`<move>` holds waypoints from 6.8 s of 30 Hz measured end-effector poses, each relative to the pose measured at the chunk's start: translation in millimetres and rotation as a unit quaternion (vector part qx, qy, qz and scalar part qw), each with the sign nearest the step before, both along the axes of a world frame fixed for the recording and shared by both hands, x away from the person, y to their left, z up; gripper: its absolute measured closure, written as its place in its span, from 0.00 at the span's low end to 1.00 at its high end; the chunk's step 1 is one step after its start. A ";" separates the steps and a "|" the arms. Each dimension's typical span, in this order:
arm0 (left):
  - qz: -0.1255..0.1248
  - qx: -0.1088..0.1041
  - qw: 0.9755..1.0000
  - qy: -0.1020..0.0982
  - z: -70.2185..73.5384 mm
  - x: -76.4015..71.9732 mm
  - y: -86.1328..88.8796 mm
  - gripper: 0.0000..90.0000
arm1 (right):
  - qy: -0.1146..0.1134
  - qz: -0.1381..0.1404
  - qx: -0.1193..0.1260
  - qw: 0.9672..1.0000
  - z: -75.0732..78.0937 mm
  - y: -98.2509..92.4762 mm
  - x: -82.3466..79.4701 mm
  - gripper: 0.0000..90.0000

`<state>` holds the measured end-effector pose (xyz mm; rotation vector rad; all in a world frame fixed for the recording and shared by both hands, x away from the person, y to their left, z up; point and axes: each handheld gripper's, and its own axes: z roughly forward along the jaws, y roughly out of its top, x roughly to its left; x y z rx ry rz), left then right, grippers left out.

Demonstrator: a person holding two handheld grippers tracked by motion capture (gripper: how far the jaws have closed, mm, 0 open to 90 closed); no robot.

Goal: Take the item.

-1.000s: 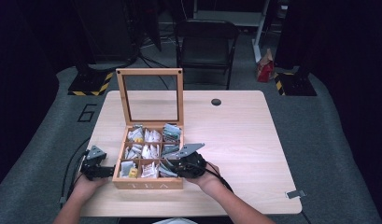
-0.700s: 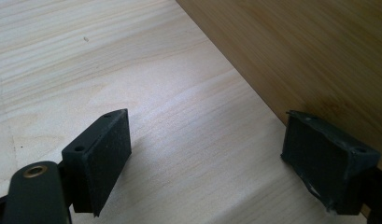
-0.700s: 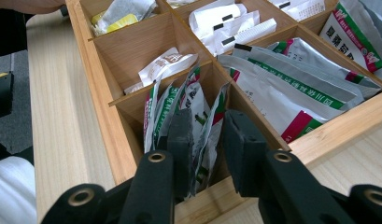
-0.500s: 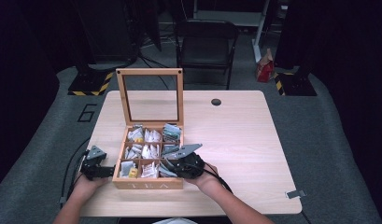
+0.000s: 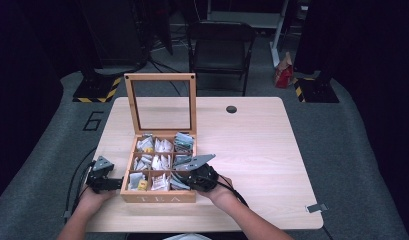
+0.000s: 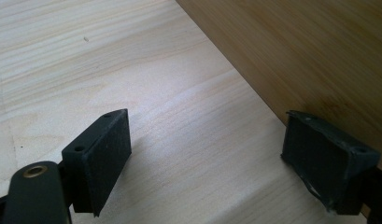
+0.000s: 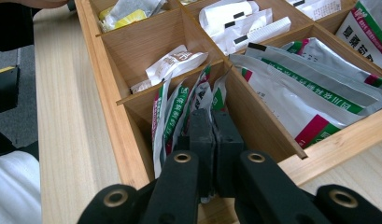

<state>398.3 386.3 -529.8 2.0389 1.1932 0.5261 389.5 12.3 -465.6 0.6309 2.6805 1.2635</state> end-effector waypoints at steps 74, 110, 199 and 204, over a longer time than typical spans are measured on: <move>0.000 0.000 1.000 0.000 0.0 0.0 0.0 0.17 | -0.024 0.007 0.058 0.998 83.0 -26.4 -0.1 1.00; 0.000 0.000 1.000 0.000 0.0 0.0 0.0 0.17 | -0.043 -0.081 0.068 0.993 96.6 -96.2 14.6 1.00; 0.000 0.000 1.000 0.000 0.0 0.0 0.0 0.17 | -0.034 -0.189 0.009 0.981 1.0 -162.2 22.1 0.99; 0.000 0.000 1.000 0.000 0.0 0.0 0.0 0.17 | -0.038 -0.188 -0.005 0.981 -4.5 -162.2 21.6 0.99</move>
